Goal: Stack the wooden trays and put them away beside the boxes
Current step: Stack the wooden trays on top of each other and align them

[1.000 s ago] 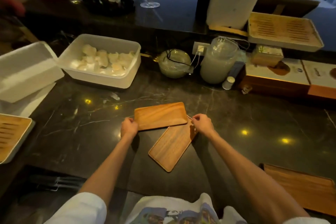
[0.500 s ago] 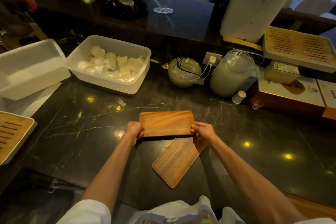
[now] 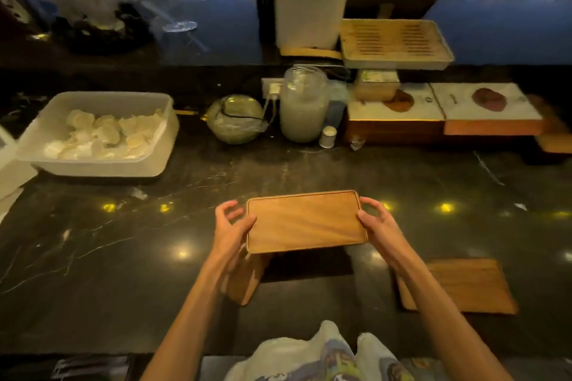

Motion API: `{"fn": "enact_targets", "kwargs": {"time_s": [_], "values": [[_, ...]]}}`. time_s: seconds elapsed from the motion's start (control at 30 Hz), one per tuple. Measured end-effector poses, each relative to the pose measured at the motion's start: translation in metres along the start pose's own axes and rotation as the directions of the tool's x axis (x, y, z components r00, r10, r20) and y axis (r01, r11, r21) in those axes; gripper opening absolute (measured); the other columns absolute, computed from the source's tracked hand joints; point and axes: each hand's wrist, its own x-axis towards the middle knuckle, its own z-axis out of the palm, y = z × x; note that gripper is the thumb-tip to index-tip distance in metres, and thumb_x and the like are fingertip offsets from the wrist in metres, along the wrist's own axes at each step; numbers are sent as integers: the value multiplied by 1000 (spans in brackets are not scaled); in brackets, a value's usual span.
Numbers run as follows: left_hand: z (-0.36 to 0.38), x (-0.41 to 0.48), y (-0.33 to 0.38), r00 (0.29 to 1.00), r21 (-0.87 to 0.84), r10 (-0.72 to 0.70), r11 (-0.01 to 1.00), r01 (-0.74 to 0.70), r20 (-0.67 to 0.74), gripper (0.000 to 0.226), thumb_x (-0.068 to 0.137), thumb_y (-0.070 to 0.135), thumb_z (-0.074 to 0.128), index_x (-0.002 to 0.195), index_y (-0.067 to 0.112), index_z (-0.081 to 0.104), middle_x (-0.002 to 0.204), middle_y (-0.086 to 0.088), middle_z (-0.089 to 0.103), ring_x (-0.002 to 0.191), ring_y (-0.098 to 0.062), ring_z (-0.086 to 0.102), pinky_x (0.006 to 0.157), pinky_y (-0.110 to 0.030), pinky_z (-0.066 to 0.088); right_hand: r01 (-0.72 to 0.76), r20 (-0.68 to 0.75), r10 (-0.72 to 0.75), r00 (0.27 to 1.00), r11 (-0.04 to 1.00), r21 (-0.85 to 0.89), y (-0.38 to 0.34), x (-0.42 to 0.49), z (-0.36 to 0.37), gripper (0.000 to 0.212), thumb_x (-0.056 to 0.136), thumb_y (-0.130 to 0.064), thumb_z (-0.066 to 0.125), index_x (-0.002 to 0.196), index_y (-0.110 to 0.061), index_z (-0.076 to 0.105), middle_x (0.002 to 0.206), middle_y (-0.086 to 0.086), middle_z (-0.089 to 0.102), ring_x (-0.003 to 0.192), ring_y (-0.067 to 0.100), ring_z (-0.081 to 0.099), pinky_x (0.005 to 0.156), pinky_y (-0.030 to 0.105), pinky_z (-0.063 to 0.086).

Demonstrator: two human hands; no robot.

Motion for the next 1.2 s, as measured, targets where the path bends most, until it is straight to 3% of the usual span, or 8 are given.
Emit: {"fn": "enact_targets", "kwargs": {"time_s": [0.1,0.2,0.33,0.5,0.6,0.77,0.9,1.2], "values": [[66,-25,-33,991,3,-137,991,137,5,28,83,13,71,109,9,62,96,-8,68,87,-19,65,66,-28,50,34,-98,-48,994,990,-137,11,-24,-66,31,96,-10,55,127,-11,57,102,9,66,82,13,61,65,16,52],[137,-62,-64,990,96,-143,985,142,-1,14,86,4,65,99,9,63,80,-6,63,80,-22,59,59,-25,45,23,-204,-78,976,966,-259,28,-43,-141,34,96,-13,57,129,-9,59,118,6,62,90,1,58,70,13,49],[219,-103,-85,989,315,-129,944,99,76,26,90,2,60,116,5,62,97,-6,66,87,-15,61,72,-23,51,-68,-316,-52,947,931,-357,47,-55,-235,38,95,-19,59,132,-13,59,127,8,59,108,15,54,88,28,44],[293,-124,-100,995,579,-66,815,8,80,34,93,6,56,127,5,59,114,-15,66,107,-26,62,94,-37,51,-208,-427,-56,902,812,-545,73,-59,-310,38,94,-27,59,131,-20,60,125,11,66,111,26,61,82,31,45],[315,-129,-111,992,647,-48,761,-41,119,33,94,6,54,127,7,58,103,-6,64,99,-19,61,89,-33,53,-233,-449,-84,889,763,-603,83,-58,-328,36,95,-26,58,131,-24,59,111,12,71,93,24,65,74,33,50],[328,-129,-128,991,741,34,661,-121,132,24,94,5,52,113,15,63,92,1,63,82,-7,60,61,-12,44,-214,-420,-158,894,673,-708,90,-53,-333,37,96,-25,55,132,-21,59,101,12,63,93,30,62,79,38,50],[333,-126,-129,993,786,22,609,-107,118,26,94,7,53,118,9,62,113,-11,61,103,-19,61,86,-30,53,-184,-389,-207,898,626,-758,90,-51,-331,38,98,-26,51,135,-17,55,96,10,54,85,25,58,76,40,51],[339,-127,-132,996,817,62,568,-93,70,15,92,8,59,104,9,67,98,-1,64,85,-8,55,69,-20,41,-174,-408,-190,893,690,-702,94,-48,-336,36,97,-25,53,133,-17,58,99,10,56,91,26,59,75,32,43]]}}
